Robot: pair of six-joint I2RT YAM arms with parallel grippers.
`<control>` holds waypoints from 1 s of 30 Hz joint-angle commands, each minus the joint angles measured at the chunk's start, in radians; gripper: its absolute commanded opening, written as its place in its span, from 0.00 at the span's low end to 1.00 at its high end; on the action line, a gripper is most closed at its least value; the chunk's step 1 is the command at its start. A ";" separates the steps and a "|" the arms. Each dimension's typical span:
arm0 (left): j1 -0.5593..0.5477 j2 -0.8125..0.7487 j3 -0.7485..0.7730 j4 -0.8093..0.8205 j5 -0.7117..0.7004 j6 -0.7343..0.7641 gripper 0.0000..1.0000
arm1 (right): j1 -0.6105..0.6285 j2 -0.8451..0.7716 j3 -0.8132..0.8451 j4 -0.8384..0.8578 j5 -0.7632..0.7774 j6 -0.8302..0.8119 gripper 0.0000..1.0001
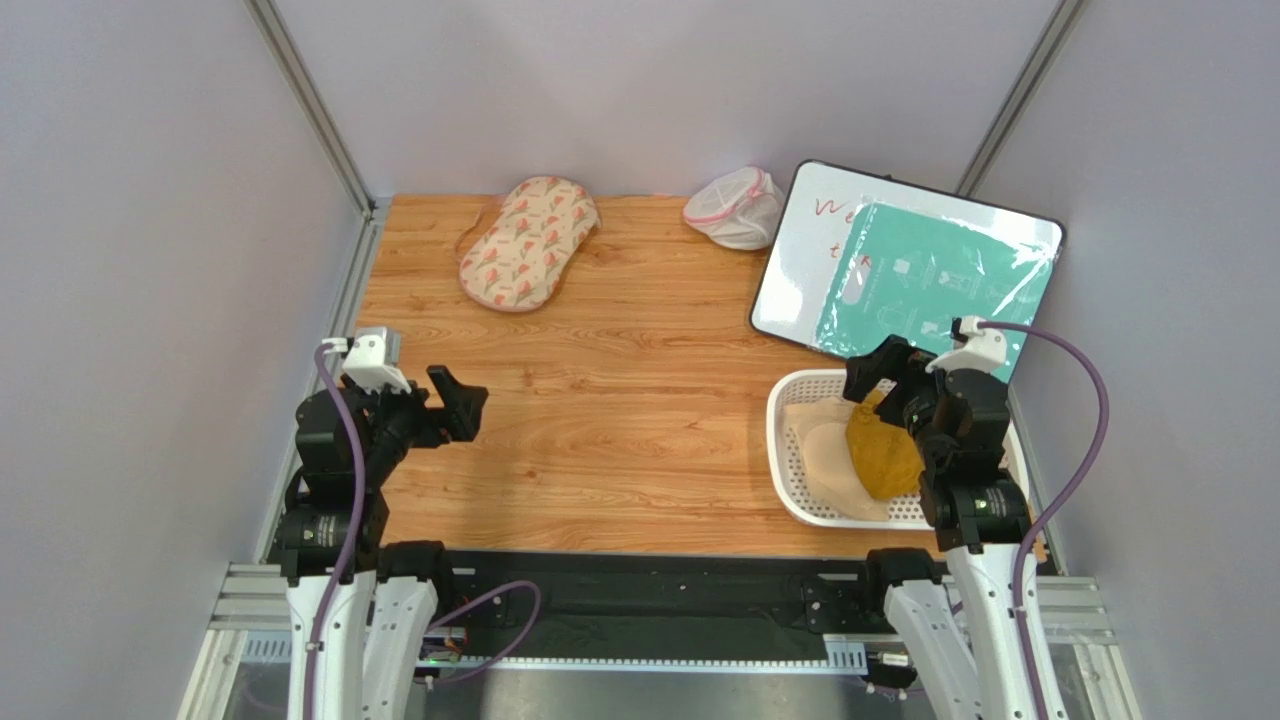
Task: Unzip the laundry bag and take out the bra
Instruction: Move the laundry bag to the center of the board.
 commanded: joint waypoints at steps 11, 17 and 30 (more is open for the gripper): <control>-0.013 0.128 0.027 0.017 -0.067 -0.007 0.96 | -0.003 -0.007 0.002 0.041 -0.002 -0.003 0.95; -0.183 0.442 0.168 0.053 -0.189 -0.020 0.95 | -0.002 0.018 0.004 0.056 -0.073 -0.004 0.95; -0.087 1.282 0.716 0.104 -0.038 -0.116 0.92 | -0.003 0.016 0.004 0.083 -0.166 -0.006 0.94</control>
